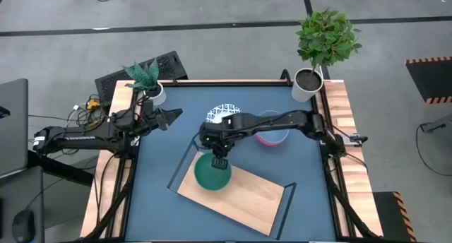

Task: Place and stack bowls onto a shelf
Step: Put the green bowl on the shelf, then stack the blue bowl on top of the green bowl on the shelf

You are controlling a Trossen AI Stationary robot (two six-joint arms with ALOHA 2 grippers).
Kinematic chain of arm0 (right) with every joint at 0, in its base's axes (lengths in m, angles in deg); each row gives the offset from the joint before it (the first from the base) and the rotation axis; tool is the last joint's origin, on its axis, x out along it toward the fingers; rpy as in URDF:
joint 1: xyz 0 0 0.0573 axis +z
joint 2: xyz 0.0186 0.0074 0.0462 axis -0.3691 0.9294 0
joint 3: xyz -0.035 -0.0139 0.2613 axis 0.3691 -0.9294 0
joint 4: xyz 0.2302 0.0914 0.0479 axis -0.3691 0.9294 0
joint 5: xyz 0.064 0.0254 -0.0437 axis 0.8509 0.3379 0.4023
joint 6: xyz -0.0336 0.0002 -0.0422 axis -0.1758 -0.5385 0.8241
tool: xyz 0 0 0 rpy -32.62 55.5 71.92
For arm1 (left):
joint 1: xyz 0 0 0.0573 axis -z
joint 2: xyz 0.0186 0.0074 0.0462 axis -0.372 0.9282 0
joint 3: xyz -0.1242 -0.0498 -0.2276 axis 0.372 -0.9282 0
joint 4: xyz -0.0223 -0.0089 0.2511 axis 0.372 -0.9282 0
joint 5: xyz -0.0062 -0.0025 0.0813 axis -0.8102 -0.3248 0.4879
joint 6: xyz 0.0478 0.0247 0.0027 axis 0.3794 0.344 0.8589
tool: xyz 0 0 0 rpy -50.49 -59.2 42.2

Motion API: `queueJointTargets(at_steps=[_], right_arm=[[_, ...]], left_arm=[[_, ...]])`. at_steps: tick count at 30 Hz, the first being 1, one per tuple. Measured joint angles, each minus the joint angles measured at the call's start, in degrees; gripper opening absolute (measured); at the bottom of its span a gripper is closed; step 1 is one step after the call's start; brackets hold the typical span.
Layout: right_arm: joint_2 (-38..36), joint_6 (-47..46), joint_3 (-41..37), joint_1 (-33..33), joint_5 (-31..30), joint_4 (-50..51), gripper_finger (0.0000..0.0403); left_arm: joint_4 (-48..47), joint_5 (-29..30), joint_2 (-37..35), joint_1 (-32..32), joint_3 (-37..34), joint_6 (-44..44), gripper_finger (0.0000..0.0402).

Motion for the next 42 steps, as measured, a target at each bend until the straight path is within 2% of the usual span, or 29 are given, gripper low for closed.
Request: queueJointTargets(at_steps=[12, 28, 32, 37, 42], right_arm=[[3.7, 1.6, 2.2, 0.7, 1.2, -1.0, 0.0027], [3.7, 4.7, 2.2, 0.6, 2.9, -2.0, 0.0060], [3.7, 6.0, 2.2, 0.6, 4.4, -2.0, 0.0089], [3.6, 6.0, 2.2, 0.5, 5.4, -1.7, 0.0155], [0.1, 6.0, 3.8, -1.1, 4.9, 1.0, 0.0207]], left_arm=[[-3.0, 0.1, 0.0, 0.0, 0.0, -0.6, 0.0147], [-2.8, 0.3, -0.1, 0.0, 0.0, -0.7, 0.0147], [-2.8, 0.3, -0.1, 0.0, 0.0, -0.7, 0.0147], [-2.8, 0.2, -0.1, 0.0, 0.0, -0.7, 0.0147], [-2.4, 0.2, -0.1, 0.0, 0.0, -0.7, 0.0147]])
